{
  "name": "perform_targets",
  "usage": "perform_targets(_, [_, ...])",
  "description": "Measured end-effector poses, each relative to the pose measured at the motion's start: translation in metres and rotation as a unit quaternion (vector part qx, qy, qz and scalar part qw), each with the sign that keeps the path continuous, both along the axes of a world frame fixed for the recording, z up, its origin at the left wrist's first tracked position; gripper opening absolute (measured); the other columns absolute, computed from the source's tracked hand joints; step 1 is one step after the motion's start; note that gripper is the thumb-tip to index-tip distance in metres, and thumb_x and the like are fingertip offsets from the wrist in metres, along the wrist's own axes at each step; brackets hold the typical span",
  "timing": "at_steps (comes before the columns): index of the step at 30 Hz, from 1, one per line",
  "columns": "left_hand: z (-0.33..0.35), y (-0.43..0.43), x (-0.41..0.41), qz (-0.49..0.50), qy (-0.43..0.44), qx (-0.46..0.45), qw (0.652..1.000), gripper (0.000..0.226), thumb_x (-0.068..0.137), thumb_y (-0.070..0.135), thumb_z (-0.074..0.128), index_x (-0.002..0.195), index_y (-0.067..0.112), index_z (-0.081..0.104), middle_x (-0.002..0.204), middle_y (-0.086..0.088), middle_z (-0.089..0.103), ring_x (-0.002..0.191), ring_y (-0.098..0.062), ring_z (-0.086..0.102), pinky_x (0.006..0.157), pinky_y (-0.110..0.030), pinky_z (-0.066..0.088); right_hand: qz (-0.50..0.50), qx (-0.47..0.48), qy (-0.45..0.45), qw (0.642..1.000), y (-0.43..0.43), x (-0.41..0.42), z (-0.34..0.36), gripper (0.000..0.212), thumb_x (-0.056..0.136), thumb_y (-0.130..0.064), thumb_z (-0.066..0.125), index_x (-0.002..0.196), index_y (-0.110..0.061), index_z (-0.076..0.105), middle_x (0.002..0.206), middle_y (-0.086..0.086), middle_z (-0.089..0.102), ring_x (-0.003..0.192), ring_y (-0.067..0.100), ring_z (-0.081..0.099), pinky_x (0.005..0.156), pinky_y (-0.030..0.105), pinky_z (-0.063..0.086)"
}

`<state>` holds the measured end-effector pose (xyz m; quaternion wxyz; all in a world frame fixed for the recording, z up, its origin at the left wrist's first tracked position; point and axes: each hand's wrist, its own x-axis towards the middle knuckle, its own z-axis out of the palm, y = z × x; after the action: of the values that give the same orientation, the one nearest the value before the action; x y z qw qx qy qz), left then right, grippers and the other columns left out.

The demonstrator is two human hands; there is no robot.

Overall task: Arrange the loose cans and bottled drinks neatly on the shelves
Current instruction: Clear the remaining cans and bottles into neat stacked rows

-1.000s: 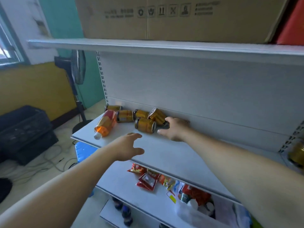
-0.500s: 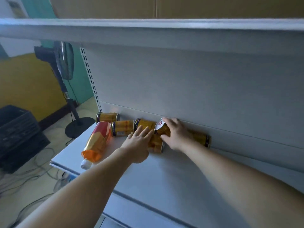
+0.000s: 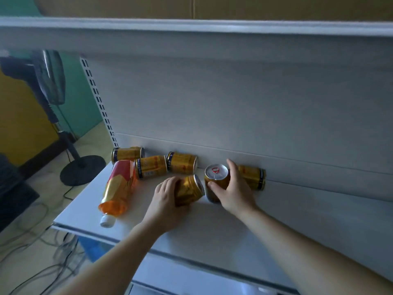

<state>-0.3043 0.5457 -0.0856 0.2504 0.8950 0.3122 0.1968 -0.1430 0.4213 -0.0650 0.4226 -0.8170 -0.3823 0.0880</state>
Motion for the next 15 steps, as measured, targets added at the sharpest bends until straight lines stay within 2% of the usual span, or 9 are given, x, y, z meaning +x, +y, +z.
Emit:
perform_targets(2, [-0.002,-0.006,-0.005,0.027,-0.051,-0.067,0.996,0.082,0.070,0.026,0.081,0.138,0.010,0.038,0.132,-0.004,0.044,0.122,-0.022,0.040,0.097,-0.026,0.029,-0.021,0.021,0.030,0.999,-0.009,-0.004,-0.010,0.081,0.081,-0.035,0.075,0.147,-0.014,0.034,0.147,0.003,0.042,0.137,0.019,0.038,0.111,0.029,0.031])
perform_targets(3, [-0.002,-0.009,-0.007,0.032,-0.072,-0.098,0.992,0.084,0.072,0.025,0.081,0.141,0.013,0.034,0.132,0.001,0.042,0.121,-0.017,0.039,0.099,-0.026,0.029,-0.028,0.031,0.035,0.999,-0.013,-0.005,-0.014,0.077,0.080,-0.034,0.077,0.144,-0.014,0.039,0.143,0.003,0.046,0.134,0.019,0.041,0.109,0.032,0.035])
perform_targets(6, [-0.005,-0.017,-0.013,0.035,-0.095,-0.184,0.978,0.074,0.075,0.034,0.073,0.137,0.029,0.034,0.123,0.010,0.049,0.112,-0.011,0.048,0.093,-0.030,0.038,-0.037,0.049,0.069,0.996,-0.019,-0.009,-0.020,0.069,0.072,-0.030,0.083,0.130,-0.027,0.047,0.125,-0.004,0.056,0.116,0.014,0.053,0.096,0.027,0.042])
perform_targets(9, [-0.002,-0.018,-0.016,0.063,-0.084,-0.256,0.961,0.078,0.053,0.048,0.076,0.122,0.032,0.045,0.109,0.010,0.062,0.101,-0.011,0.059,0.090,-0.035,0.048,-0.020,0.049,0.121,0.991,-0.022,-0.012,-0.023,0.072,0.068,-0.028,0.085,0.120,-0.044,0.039,0.118,-0.009,0.061,0.108,0.013,0.059,0.094,0.030,0.047])
perform_targets(12, [0.002,-0.020,-0.018,0.064,-0.092,-0.282,0.953,0.084,0.039,0.050,0.074,0.116,0.035,0.045,0.107,0.012,0.062,0.099,-0.008,0.060,0.091,-0.032,0.048,-0.018,0.046,0.128,0.991,-0.029,-0.017,-0.024,0.072,0.065,-0.034,0.084,0.122,-0.041,0.041,0.117,-0.008,0.062,0.107,0.014,0.060,0.092,0.030,0.047])
perform_targets(15, [0.012,-0.030,-0.023,0.049,-0.121,-0.333,0.934,0.079,0.042,0.038,0.079,0.114,0.031,0.049,0.103,0.010,0.064,0.096,-0.007,0.061,0.083,-0.025,0.049,-0.018,0.053,0.130,0.990,-0.044,-0.025,-0.022,0.073,0.067,-0.034,0.083,0.129,-0.033,0.044,0.118,-0.008,0.061,0.107,0.014,0.059,0.089,0.027,0.045])
